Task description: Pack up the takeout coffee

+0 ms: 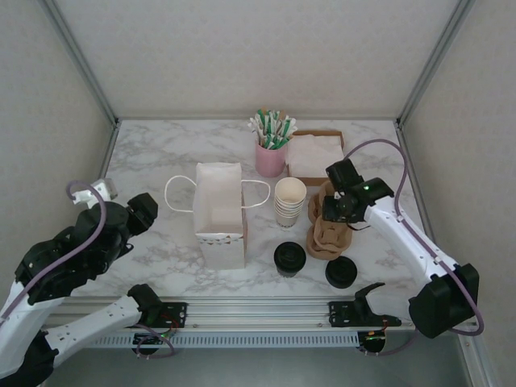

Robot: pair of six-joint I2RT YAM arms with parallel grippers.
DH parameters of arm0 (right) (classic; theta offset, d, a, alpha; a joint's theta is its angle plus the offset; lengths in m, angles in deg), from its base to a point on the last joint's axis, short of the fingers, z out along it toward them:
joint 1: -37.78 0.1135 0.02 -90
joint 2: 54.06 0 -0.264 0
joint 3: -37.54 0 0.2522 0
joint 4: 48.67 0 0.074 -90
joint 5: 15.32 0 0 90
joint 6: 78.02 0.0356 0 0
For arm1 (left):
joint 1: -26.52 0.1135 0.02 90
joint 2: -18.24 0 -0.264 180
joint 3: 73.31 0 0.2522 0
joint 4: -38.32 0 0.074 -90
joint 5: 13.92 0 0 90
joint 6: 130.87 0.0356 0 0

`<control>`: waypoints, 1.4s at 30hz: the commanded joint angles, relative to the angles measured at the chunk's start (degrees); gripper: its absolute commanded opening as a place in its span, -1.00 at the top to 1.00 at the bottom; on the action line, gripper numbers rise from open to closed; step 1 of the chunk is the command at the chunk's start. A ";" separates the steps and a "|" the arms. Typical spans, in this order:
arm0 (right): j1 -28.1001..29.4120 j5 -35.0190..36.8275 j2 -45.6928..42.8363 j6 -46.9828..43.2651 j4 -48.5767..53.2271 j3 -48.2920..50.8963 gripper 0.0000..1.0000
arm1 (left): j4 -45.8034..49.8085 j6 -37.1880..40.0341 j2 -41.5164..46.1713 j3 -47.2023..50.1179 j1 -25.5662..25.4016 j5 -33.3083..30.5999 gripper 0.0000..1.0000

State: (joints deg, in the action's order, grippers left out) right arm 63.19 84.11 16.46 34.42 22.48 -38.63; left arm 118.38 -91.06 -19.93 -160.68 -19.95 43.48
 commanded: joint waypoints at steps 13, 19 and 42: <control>0.34 4.12 -5.59 1.21 11.69 -12.88 0.15 | 0.41 0.97 8.46 -0.46 -0.53 -14.64 0.17; 0.44 3.29 -5.59 0.64 14.10 -19.36 0.15 | 1.30 -4.52 9.39 8.25 -0.56 -15.76 0.25; 8.59 -1.97 0.69 6.50 9.56 -33.78 0.14 | -21.12 -25.32 11.11 42.89 4.74 11.70 0.31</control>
State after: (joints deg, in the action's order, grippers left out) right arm 70.14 82.10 16.35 39.21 33.49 -69.45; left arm 105.25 -111.10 -8.35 -121.75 -17.22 46.02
